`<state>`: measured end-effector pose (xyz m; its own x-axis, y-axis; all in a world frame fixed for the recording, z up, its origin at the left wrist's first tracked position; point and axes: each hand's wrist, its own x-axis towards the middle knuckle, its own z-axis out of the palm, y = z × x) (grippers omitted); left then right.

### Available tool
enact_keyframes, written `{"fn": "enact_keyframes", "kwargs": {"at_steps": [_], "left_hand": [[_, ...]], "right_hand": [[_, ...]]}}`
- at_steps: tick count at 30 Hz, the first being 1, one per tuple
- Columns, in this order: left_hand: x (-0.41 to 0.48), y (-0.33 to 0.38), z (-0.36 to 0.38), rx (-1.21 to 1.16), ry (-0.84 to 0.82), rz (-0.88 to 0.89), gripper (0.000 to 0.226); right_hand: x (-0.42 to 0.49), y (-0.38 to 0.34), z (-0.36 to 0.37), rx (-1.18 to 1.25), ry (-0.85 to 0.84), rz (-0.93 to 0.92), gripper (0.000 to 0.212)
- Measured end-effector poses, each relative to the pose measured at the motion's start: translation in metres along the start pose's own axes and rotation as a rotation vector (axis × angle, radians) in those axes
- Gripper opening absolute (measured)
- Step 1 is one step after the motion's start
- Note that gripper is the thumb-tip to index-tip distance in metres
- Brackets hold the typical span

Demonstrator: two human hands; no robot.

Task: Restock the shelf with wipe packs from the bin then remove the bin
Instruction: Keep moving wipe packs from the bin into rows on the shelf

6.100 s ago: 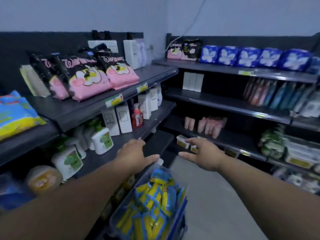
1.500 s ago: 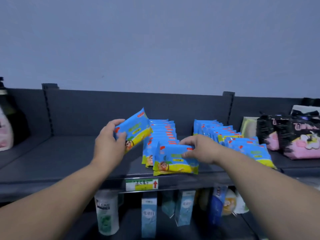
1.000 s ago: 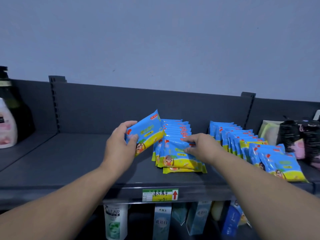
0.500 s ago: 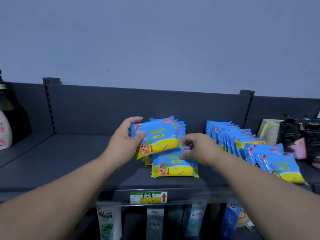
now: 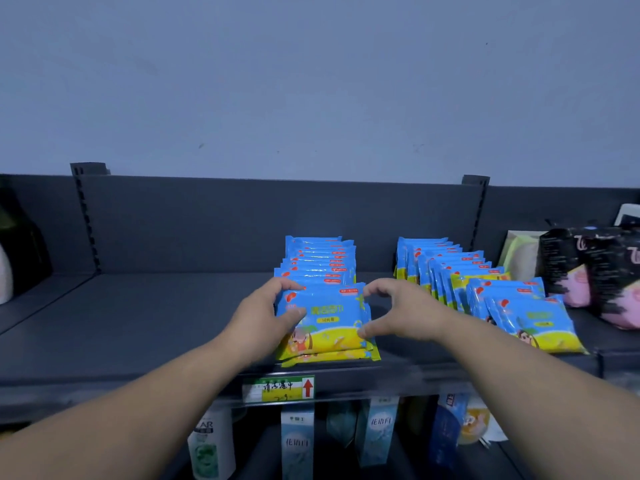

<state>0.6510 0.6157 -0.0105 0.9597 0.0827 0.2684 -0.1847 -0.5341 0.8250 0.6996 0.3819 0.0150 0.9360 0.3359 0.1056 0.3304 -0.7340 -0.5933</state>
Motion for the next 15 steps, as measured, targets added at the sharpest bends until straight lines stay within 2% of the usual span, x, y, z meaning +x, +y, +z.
{"fn": "enact_keyframes", "kwargs": {"at_steps": [4, 9, 12, 15], "left_hand": [[-0.003, 0.003, 0.007, 0.161, 0.001, -0.004, 0.039], [-0.005, 0.004, 0.013, 0.266, -0.121, 0.026, 0.074], [-0.002, 0.003, 0.015, 0.288, -0.110, 0.030, 0.078], [0.000, 0.001, 0.019, 0.305, -0.053, 0.074, 0.078]], "right_hand": [[-0.003, 0.006, 0.003, 0.004, -0.019, 0.036, 0.060], [-0.008, 0.003, 0.006, 0.009, -0.055, 0.014, 0.098], [-0.007, -0.003, 0.008, -0.026, -0.065, -0.006, 0.092], [-0.005, -0.007, 0.014, -0.107, 0.015, -0.017, 0.089]]}}
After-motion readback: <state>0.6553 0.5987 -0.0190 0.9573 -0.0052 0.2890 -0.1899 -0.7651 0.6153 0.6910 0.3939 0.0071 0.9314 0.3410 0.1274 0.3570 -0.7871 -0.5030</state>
